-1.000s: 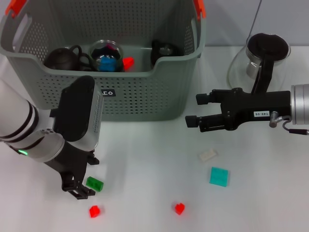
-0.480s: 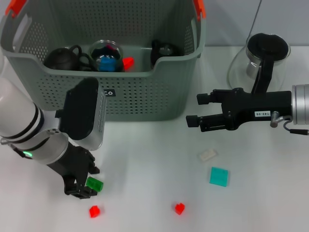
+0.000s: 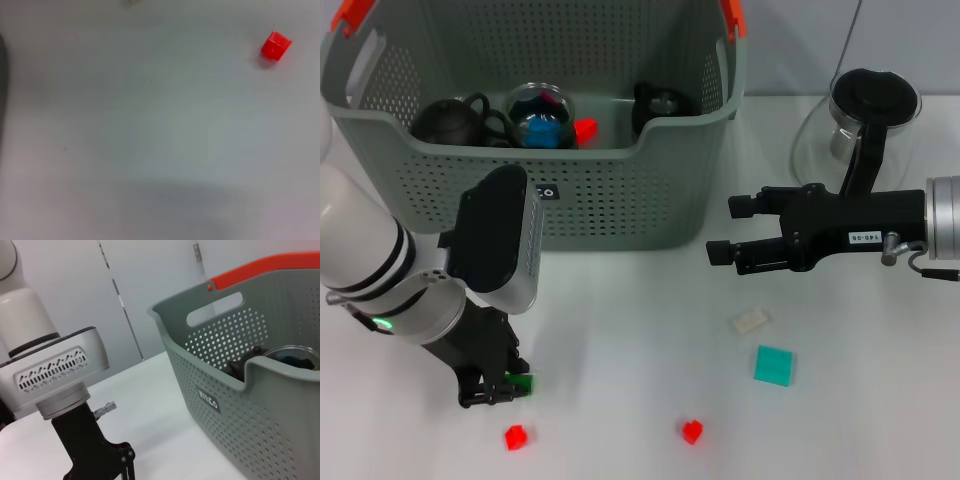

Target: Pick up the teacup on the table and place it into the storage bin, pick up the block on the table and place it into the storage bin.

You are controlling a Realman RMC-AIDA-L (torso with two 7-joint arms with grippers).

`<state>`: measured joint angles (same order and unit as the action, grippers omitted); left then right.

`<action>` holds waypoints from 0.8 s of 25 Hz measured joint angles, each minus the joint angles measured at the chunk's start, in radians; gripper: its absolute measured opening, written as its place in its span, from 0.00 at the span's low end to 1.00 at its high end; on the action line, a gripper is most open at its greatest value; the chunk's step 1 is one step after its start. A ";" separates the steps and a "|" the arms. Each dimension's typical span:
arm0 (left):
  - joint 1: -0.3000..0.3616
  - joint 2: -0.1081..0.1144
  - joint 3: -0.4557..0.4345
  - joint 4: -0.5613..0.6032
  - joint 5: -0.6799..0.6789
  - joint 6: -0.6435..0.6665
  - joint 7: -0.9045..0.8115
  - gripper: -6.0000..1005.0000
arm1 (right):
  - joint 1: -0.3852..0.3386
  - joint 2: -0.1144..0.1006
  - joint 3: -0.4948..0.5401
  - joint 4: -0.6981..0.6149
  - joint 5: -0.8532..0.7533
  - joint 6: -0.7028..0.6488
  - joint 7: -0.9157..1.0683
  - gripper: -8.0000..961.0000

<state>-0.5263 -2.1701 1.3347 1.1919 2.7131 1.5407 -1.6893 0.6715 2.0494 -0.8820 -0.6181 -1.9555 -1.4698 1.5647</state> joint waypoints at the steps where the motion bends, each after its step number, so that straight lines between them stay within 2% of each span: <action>1: 0.000 0.000 0.001 -0.001 0.000 -0.002 -0.003 0.23 | 0.000 0.000 0.000 0.000 0.000 0.000 -0.001 0.95; 8: -0.005 0.000 0.000 -0.011 0.003 -0.005 -0.017 0.21 | -0.001 -0.001 0.000 0.002 0.000 -0.001 -0.005 0.95; 14: -0.004 0.001 0.000 -0.009 0.000 -0.005 -0.037 0.14 | -0.001 -0.002 0.000 0.000 0.000 -0.001 -0.005 0.95; 20: -0.016 0.000 -0.048 -0.005 -0.011 -0.005 -0.093 0.14 | 0.000 -0.002 0.000 0.000 0.000 -0.001 -0.005 0.95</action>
<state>-0.5419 -2.1698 1.2870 1.1869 2.7019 1.5354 -1.7818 0.6714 2.0478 -0.8821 -0.6184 -1.9551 -1.4711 1.5600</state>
